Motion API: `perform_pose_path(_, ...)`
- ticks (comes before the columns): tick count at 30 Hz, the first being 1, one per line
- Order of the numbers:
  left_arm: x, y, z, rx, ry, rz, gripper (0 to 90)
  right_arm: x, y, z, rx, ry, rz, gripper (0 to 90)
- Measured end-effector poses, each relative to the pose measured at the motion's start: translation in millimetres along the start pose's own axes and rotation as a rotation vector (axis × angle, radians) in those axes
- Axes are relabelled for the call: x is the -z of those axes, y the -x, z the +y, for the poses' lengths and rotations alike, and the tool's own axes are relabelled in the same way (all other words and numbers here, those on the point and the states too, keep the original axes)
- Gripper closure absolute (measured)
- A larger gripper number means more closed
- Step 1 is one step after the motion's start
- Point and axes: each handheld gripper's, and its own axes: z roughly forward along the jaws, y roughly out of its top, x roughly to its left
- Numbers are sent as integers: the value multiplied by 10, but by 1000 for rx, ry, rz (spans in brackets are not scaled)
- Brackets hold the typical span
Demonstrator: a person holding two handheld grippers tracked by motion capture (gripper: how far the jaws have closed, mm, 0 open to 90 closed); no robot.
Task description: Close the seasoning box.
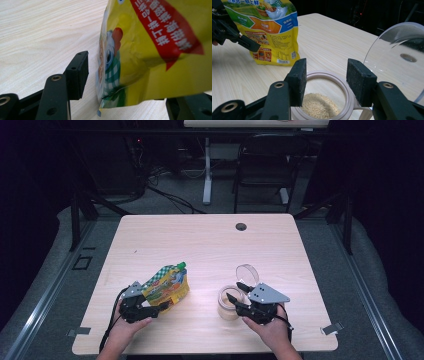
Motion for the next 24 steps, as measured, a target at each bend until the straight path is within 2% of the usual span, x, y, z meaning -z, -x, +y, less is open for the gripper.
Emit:
perform_pose_path(5, 8, 10, 7, 7, 7, 7, 431, -10, -9, 4, -2, -26, 18, 497)
perform_pose_path(9, 57, 20, -28, -5, -2, 14, 430, -14, -11, 16, -3, -32, 18, 487)
perform_pose_path(16, 138, 9, -49, 26, 29, 13, 430, -23, -29, 40, -15, -33, 28, 459)
perform_pose_path(24, 133, 50, -40, 19, 31, 4, 431, 32, -4, 99, -29, -25, 27, 454)
